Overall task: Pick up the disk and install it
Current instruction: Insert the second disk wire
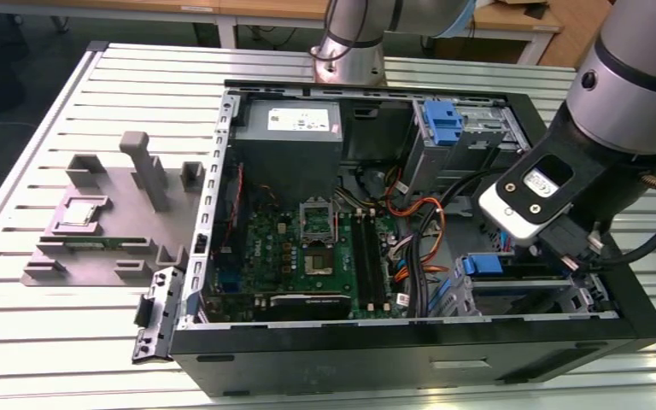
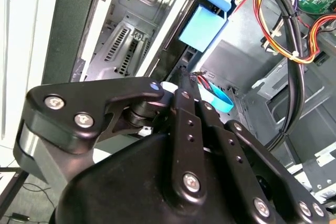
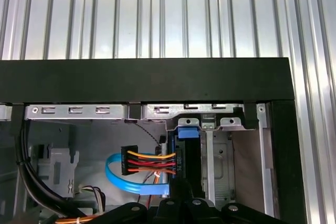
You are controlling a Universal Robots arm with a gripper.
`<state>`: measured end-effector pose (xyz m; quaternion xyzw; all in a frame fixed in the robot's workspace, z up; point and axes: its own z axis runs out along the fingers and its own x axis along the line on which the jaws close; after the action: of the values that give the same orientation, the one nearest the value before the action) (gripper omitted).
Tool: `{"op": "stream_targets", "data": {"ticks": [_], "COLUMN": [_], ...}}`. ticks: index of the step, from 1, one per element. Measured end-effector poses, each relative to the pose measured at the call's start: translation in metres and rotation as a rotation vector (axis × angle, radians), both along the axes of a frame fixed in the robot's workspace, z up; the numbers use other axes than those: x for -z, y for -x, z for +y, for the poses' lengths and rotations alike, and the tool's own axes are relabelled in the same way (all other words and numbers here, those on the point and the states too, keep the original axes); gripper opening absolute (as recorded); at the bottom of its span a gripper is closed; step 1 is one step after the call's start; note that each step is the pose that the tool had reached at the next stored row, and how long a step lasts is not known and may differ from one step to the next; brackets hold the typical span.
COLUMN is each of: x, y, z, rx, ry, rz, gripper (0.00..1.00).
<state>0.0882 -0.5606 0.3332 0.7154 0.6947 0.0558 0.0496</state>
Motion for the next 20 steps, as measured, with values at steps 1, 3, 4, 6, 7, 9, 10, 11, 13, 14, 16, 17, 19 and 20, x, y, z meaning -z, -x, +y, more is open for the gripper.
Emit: {"op": "stream_targets", "data": {"ticks": [1,3,4,6,7,9,10,11,13,14,16,17,19,20], "x": [0.0006,0.001,0.0011,-0.0012,-0.004,-0.0091,-0.0112,-0.0125,-0.0128,-0.0128,-0.0129,-0.0129,-0.0129,-0.0129], "y": [0.0,0.0,0.0,0.0,0.0,0.0,0.0,0.0001,-0.0002,-0.0005,-0.0011,-0.0012,-0.0013,-0.0013], "z": [0.0,0.0,0.0,0.0001,0.0003,0.0005,0.0005,0.0006,0.0006,0.0007,0.0007,0.0007,0.0006,0.0006], "rx": [0.0,0.0,0.0,0.0,0.0,0.0,0.0,0.0,0.001,0.002,0.004,0.005,0.006,0.006], "ry": [0.0003,0.001,0.0008,-0.0006,-0.0001,0.0002,0.0004,0.0005,0.0002,0.0004,0.0005,0.0005,0.0006,0.0005], "rz": [0.0,0.0,0.0,-0.0002,-0.0002,-0.0001,0.0004,0.0016,0.009,0.014,0.0225,0.025,0.0271,0.0272], "gripper": [0.1,0.1,0.1,0.1,0.1,0.1,0.1,0.1,0.1,0.1,0.1,0.1,0.1,0.1]}}
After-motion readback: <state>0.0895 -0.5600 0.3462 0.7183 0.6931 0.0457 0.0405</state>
